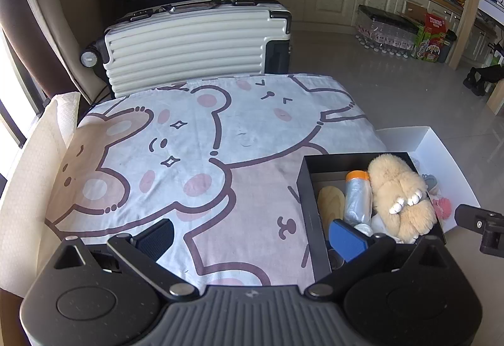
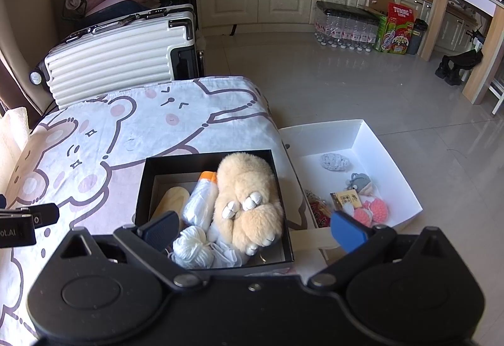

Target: Organize objects

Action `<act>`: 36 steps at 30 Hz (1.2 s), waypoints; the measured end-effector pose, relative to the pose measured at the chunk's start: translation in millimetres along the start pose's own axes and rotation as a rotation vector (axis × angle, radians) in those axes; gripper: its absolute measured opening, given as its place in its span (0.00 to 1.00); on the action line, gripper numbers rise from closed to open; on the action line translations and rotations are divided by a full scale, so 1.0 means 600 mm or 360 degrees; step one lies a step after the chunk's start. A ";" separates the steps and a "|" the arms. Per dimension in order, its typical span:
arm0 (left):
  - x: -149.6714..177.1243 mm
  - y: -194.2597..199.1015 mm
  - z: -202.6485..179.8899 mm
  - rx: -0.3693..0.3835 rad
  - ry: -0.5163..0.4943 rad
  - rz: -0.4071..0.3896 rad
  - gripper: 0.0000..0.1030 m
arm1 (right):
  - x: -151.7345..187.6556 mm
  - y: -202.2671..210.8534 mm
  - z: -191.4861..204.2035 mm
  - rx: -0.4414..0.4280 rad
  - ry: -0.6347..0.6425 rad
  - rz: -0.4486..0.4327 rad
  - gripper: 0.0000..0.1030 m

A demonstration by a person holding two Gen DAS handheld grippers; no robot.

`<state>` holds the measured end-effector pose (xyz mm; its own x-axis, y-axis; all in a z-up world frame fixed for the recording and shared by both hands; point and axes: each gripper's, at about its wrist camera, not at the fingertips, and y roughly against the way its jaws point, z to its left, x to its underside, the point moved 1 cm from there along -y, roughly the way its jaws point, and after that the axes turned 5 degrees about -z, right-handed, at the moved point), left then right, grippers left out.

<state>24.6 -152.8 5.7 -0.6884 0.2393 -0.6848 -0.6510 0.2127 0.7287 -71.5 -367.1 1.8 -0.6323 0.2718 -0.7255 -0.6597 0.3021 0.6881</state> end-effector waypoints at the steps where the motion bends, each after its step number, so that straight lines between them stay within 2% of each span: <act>1: 0.000 0.000 0.000 0.0000 0.0000 0.0000 1.00 | 0.000 0.000 0.000 -0.0001 0.0000 0.0000 1.00; 36: 0.003 -0.004 0.001 0.0002 -0.0010 0.0012 1.00 | 0.000 0.000 0.001 0.0002 0.0002 0.0002 1.00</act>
<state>25.1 -152.2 2.6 -0.6910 0.2470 -0.6793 -0.6455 0.2119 0.7337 -71.2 -366.7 1.8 -0.6337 0.2711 -0.7245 -0.6583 0.3029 0.6891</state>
